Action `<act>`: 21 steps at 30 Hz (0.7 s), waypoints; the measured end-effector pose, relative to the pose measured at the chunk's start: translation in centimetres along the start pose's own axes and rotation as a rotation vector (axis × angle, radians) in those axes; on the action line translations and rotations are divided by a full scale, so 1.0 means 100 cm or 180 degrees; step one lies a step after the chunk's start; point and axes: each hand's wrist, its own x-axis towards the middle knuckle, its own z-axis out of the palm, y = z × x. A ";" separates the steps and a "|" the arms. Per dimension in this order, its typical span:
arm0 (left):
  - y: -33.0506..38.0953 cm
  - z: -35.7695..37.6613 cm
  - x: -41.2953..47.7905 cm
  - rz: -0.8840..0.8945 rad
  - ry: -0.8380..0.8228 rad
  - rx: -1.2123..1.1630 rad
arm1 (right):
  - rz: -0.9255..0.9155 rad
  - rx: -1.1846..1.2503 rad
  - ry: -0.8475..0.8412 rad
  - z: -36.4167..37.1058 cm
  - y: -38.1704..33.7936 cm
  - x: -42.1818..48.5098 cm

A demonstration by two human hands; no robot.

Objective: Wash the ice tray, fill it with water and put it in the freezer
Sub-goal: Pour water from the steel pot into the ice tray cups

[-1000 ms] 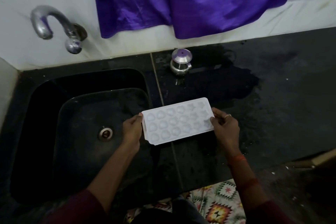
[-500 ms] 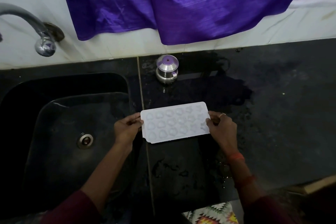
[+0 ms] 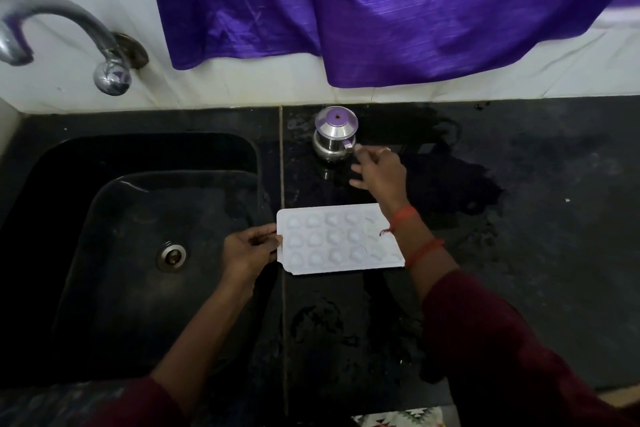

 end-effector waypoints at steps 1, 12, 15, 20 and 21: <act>-0.001 0.000 -0.001 -0.0006 -0.0010 -0.0017 | 0.0058 0.0066 -0.0009 0.004 -0.004 0.004; -0.007 -0.003 -0.011 -0.0095 0.0015 -0.0092 | 0.0386 0.0474 -0.0100 0.023 -0.002 0.034; -0.007 -0.004 -0.011 -0.0116 0.0009 -0.0099 | 0.0274 0.0434 0.0080 0.024 0.003 0.033; -0.005 -0.006 -0.012 -0.0139 -0.0011 -0.0138 | 0.0146 0.0256 0.0162 0.020 0.010 0.032; -0.006 -0.006 -0.011 -0.0141 -0.0020 -0.0143 | 0.0110 0.0197 0.0183 0.018 0.011 0.032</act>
